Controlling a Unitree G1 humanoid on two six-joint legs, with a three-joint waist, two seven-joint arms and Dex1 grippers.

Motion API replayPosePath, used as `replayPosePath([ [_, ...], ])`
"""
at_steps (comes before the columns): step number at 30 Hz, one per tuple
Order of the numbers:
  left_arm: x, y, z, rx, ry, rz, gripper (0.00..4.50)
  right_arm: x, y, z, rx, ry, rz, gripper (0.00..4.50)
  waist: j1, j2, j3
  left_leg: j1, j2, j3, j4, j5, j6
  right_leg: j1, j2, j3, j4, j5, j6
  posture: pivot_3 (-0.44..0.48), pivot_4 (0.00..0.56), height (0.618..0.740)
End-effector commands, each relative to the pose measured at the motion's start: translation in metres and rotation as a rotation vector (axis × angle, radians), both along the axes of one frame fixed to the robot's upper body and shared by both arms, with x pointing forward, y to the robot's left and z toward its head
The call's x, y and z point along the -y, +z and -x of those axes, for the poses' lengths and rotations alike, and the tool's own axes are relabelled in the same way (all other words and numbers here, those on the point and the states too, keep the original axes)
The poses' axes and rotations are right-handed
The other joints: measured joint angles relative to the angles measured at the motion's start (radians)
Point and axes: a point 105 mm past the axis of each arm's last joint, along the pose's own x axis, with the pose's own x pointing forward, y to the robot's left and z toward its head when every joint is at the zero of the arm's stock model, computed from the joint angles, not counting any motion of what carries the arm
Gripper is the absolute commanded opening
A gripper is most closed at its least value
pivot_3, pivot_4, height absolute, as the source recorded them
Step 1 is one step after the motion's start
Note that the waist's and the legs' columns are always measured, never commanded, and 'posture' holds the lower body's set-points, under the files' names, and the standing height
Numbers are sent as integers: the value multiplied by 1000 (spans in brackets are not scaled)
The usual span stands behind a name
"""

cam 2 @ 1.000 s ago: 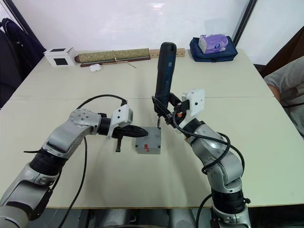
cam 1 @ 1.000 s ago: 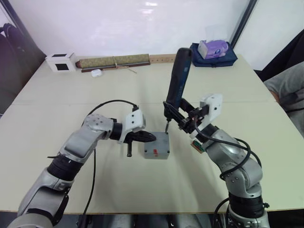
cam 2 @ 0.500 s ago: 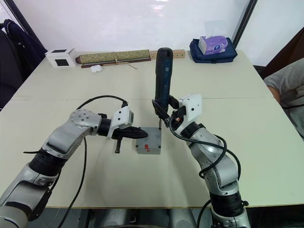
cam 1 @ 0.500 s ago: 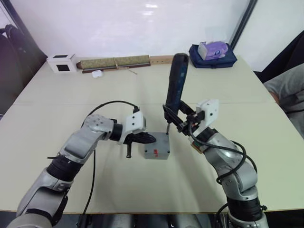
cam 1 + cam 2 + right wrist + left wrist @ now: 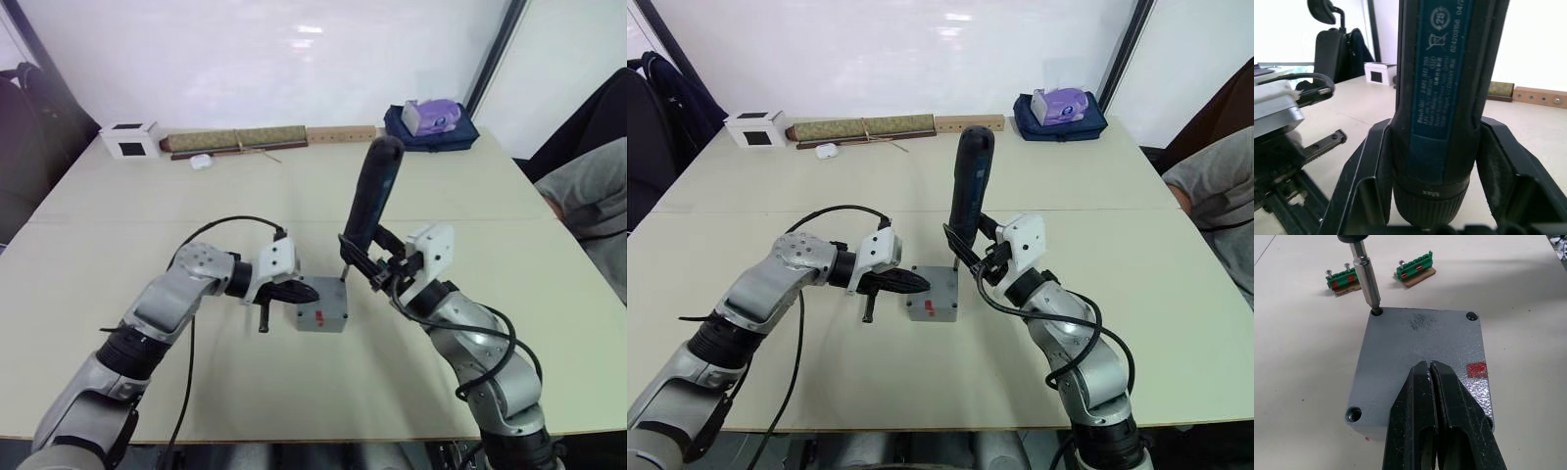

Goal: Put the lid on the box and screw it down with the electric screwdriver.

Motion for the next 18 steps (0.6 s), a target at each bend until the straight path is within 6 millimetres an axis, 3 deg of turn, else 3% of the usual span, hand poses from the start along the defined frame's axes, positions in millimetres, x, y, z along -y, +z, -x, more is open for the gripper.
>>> replayPosePath([
  [1, -1, -10, 3, -29, 3, -41, 0, 4, -42, -6, -164, -22, 91, 1811, 1, -1, -1, 0, 0, 0, 0, 0, 0, 0, 0, 0, 0, 0, 0, 0, 150, 740],
  [18, 1, -11, 6, -35, -3, -45, 0, 1, -53, -5, -214, -25, 79, 1811, 2, -4, -9, 0, 1, 0, -1, 0, 1, 0, 0, 0, -2, 0, 0, 0, 150, 740],
])
